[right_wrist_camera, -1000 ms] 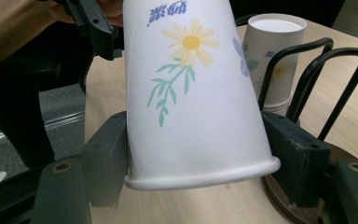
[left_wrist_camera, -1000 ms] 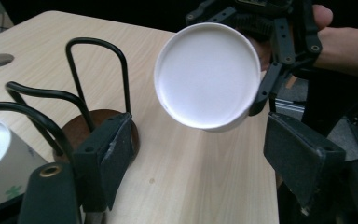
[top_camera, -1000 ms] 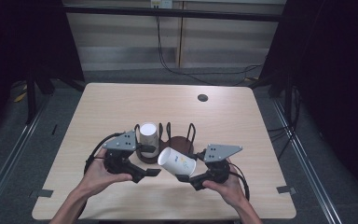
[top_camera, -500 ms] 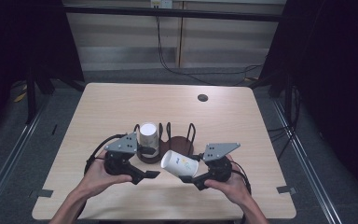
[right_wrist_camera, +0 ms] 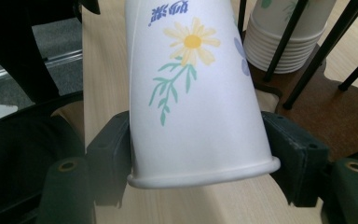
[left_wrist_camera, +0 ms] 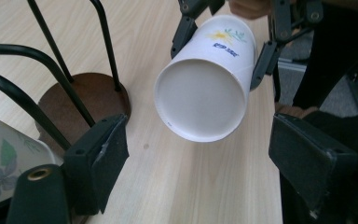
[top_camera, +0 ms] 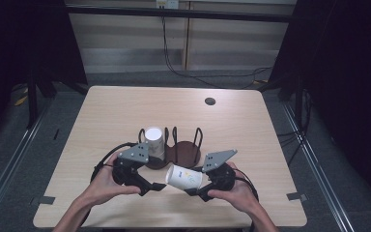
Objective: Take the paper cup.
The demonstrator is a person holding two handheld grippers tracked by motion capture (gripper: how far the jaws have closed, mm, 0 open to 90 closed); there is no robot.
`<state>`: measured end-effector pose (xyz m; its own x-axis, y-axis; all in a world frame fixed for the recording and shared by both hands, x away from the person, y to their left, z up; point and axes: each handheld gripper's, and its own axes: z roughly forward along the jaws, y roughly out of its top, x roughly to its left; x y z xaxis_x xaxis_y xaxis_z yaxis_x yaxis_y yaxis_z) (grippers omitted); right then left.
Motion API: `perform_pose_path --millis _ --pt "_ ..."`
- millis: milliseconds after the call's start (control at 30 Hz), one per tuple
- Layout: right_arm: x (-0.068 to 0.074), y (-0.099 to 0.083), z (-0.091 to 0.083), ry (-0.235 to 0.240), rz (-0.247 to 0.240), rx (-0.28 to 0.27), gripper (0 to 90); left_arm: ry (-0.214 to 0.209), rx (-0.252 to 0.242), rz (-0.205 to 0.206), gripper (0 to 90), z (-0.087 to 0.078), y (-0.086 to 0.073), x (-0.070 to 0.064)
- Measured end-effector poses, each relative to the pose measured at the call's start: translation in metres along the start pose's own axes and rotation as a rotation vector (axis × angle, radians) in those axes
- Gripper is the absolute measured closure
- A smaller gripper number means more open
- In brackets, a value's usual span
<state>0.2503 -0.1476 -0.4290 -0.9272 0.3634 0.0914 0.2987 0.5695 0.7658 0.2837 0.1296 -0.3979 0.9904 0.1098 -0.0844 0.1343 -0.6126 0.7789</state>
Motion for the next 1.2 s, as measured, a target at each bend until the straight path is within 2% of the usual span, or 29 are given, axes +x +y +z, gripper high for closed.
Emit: perform_pose_path --millis 133,200,333,533,600,800,867,967,1100,1200 --pt "0.0 0.0 0.004 0.01 -0.008 0.038 30.4 0.0 0.023 0.026 19.6 0.003 0.0 -0.002" --pt "0.001 0.0 0.006 0.016 -0.014 0.062 30.5 -0.013 0.028 0.046 21.1 0.004 0.0 -0.002" --pt "0.002 0.004 0.009 0.022 -0.032 0.103 30.6 -0.015 0.056 0.056 21.0 0.009 0.0 -0.004" --pt "0.005 0.007 0.014 0.031 -0.055 0.157 31.0 -0.015 0.088 0.054 19.3 0.017 0.0 -0.006" --pt "0.005 0.008 0.015 0.031 -0.054 0.172 31.0 -0.025 0.105 0.044 19.8 0.019 -0.001 -0.006" --pt "0.007 0.012 0.016 0.038 -0.075 0.225 31.0 -0.042 0.14 0.057 21.6 0.025 -0.001 -0.007" --pt "0.008 0.013 0.018 0.048 -0.082 0.257 30.9 -0.052 0.158 0.045 20.7 0.027 -0.001 -0.008" --pt "0.011 0.015 0.021 0.056 -0.087 0.271 30.9 -0.064 0.166 0.05 20.9 0.029 -0.001 -0.009" --pt "0.01 0.014 0.026 0.054 -0.093 0.297 30.7 -0.057 0.19 0.052 21.2 0.031 -0.002 -0.009" --pt "0.011 0.015 0.026 0.056 -0.079 0.297 30.6 -0.063 0.197 0.058 21.1 0.034 -0.002 -0.009"
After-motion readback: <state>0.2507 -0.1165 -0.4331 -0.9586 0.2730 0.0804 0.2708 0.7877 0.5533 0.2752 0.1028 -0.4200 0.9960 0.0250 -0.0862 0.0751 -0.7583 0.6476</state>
